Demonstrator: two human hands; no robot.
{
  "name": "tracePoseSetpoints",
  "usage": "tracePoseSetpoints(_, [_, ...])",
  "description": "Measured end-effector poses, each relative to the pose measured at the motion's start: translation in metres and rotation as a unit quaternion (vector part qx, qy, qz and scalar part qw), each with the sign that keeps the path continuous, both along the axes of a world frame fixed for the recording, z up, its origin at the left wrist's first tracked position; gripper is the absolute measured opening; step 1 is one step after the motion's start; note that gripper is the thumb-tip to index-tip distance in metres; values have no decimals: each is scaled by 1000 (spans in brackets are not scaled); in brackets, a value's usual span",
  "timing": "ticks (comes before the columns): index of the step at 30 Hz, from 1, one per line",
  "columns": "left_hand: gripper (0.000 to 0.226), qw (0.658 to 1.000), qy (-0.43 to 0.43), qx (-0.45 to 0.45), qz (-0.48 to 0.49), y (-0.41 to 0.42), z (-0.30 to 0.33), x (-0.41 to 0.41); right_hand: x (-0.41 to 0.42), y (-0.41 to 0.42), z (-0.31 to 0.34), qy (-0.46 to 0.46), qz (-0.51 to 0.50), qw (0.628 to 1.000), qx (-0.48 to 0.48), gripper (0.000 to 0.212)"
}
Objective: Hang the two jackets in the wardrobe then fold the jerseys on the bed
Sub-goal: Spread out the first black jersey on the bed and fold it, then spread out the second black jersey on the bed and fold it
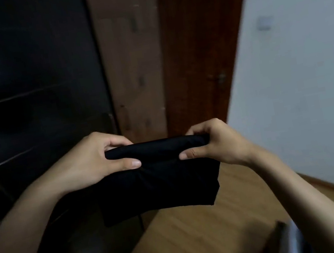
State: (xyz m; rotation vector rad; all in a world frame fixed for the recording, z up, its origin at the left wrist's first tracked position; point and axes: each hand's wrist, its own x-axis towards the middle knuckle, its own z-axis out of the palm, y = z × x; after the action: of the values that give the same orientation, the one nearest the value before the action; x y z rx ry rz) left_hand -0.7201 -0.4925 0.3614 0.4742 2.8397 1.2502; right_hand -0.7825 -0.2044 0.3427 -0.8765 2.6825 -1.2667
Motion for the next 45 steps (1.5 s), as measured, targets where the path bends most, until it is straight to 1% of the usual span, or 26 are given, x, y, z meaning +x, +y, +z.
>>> tracePoseSetpoints(2, [16, 996, 22, -5, 85, -23, 8, -1, -40, -33, 12, -1, 73, 997, -2, 22])
tracePoseSetpoints(5, [14, 980, 55, -5, 190, -53, 13, 13, -82, -92, 25, -6, 173, 985, -8, 18])
tracePoseSetpoints(7, [14, 961, 72, -3, 268, -72, 14, 32, -95, -138, 30, -2, 235, 972, -22, 20])
tracePoseSetpoints(9, [15, 931, 88, 20, 353, -89, 18, 57, -97, -185, 33, 12, 285, 957, -47, 20])
tracePoseSetpoints(10, [15, 910, 101, 38, 401, -96, 21, 69, -95, -209, 34, 16, 304, 950, -67, 18])
tracePoseSetpoints(11, [16, 881, 120, 61, 453, -104, 24, 81, -93, -232, 34, 16, 322, 942, -92, 17])
tracePoseSetpoints(13, [17, 810, 180, 118, 545, -119, 26, 101, -83, -276, 36, 4, 360, 923, -139, 18])
tracePoseSetpoints(16, [23, 700, 284, 200, 624, -148, 24, 122, -68, -348, 39, -30, 387, 899, -201, 24])
tracePoseSetpoints(19, [25, 589, 363, 233, 684, -198, 16, 125, -54, -428, 36, -7, 380, 895, -235, 21])
tracePoseSetpoints(21, [23, 540, 389, 240, 707, -242, 15, 120, -45, -477, 38, 23, 377, 897, -229, 19])
tracePoseSetpoints(24, [23, 512, 399, 231, 725, -312, 19, 106, -41, -545, 57, 85, 359, 898, -238, 17])
tracePoseSetpoints(26, [26, 505, 409, 219, 728, -362, 34, 92, -47, -593, 80, 127, 332, 898, -258, 17])
tracePoseSetpoints(28, [33, 516, 415, 221, 716, -425, 57, 74, -56, -646, 107, 174, 288, 908, -249, 22])
tracePoseSetpoints(30, [51, 540, 367, 200, 731, -481, 84, 55, -69, -694, 128, 238, 196, 934, -179, 35])
tracePoseSetpoints(32, [69, 562, 280, 123, 769, -520, 93, 37, -77, -727, 131, 269, 128, 949, -107, 47])
tracePoseSetpoints(33, [69, 562, 245, 65, 787, -529, 87, 31, -78, -737, 124, 287, 115, 947, -85, 47])
tracePoseSetpoints(34, [63, 560, 228, 1, 797, -534, 76, 27, -79, -745, 110, 314, 118, 940, -65, 43])
tracePoseSetpoints(35, [54, 566, 213, -52, 795, -536, 61, 23, -79, -750, 90, 340, 136, 930, -40, 40])
tracePoseSetpoints(36, [46, 589, 194, -88, 780, -538, 42, 22, -78, -754, 69, 352, 167, 921, -12, 38])
tracePoseSetpoints(37, [42, 627, 158, -102, 756, -540, 24, 20, -77, -757, 49, 343, 203, 917, 18, 39])
tracePoseSetpoints(38, [42, 668, 106, -111, 728, -538, 7, 17, -77, -758, 32, 321, 234, 917, 48, 40])
tracePoseSetpoints(39, [46, 700, 47, -120, 703, -535, -6, 14, -77, -759, 19, 300, 252, 917, 69, 41])
tracePoseSetpoints(40, [50, 716, 3, -136, 685, -533, -14, 12, -76, -759, 12, 289, 258, 918, 82, 42])
tracePoseSetpoints(41, [53, 717, -19, -148, 680, -528, -18, 10, -74, -759, 10, 283, 262, 918, 91, 43])
tracePoseSetpoints(42, [54, 713, -20, -143, 686, -522, -18, 11, -71, -757, 12, 281, 268, 916, 98, 43])
tracePoseSetpoints(45, [52, 688, 21, -118, 715, -497, -12, 24, -56, -742, 28, 293, 328, 894, 89, 42])
